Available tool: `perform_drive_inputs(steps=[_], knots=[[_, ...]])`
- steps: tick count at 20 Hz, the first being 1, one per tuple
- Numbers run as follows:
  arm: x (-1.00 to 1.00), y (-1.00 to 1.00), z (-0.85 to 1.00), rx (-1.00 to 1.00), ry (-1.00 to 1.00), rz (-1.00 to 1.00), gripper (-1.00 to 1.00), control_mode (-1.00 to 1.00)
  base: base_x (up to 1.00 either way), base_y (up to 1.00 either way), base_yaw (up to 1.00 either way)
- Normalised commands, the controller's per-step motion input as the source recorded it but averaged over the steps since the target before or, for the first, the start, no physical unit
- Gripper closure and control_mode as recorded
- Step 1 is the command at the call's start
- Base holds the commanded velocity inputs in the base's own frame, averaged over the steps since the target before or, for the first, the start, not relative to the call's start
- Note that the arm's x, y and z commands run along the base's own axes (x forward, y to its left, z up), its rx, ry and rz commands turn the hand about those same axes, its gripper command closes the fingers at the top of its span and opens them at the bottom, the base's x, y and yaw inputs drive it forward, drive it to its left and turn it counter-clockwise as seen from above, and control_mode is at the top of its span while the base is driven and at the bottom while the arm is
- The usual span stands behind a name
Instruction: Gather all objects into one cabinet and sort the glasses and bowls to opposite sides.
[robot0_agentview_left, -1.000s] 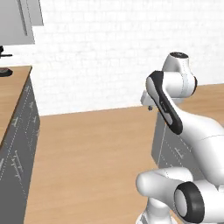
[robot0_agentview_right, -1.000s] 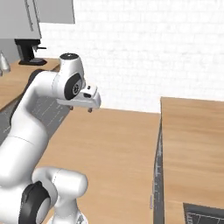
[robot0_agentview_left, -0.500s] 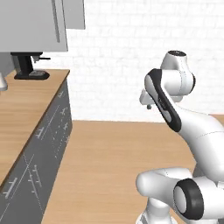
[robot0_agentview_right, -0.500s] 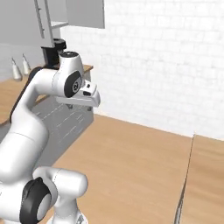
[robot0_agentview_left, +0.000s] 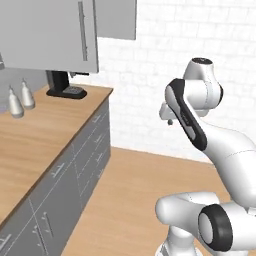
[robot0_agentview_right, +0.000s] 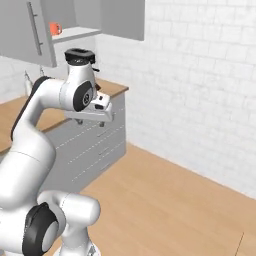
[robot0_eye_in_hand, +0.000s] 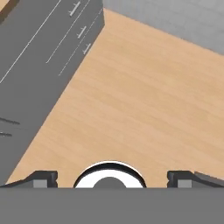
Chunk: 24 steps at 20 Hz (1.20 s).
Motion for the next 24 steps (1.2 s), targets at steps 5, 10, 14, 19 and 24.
perform_drive_inputs(steps=[5,10,14,19,24], knots=[[0.0,0.0,0.0,0.0,0.0,0.0,-1.0,1.0,1.0,-0.14,0.42],[0.0,0.0,0.0,0.0,0.0,0.0,-1.0,1.0,1.0,-0.29,0.31],[0.0,0.0,0.0,0.0,0.0,0.0,-1.0,1.0,1.0,-0.18,0.29],[0.0,0.0,0.0,0.0,0.0,0.0,-1.0,1.0,0.73,-0.01,0.59],[0.0,0.0,0.0,0.0,0.0,0.0,-1.0,1.0,0.97,-0.1,0.65]])
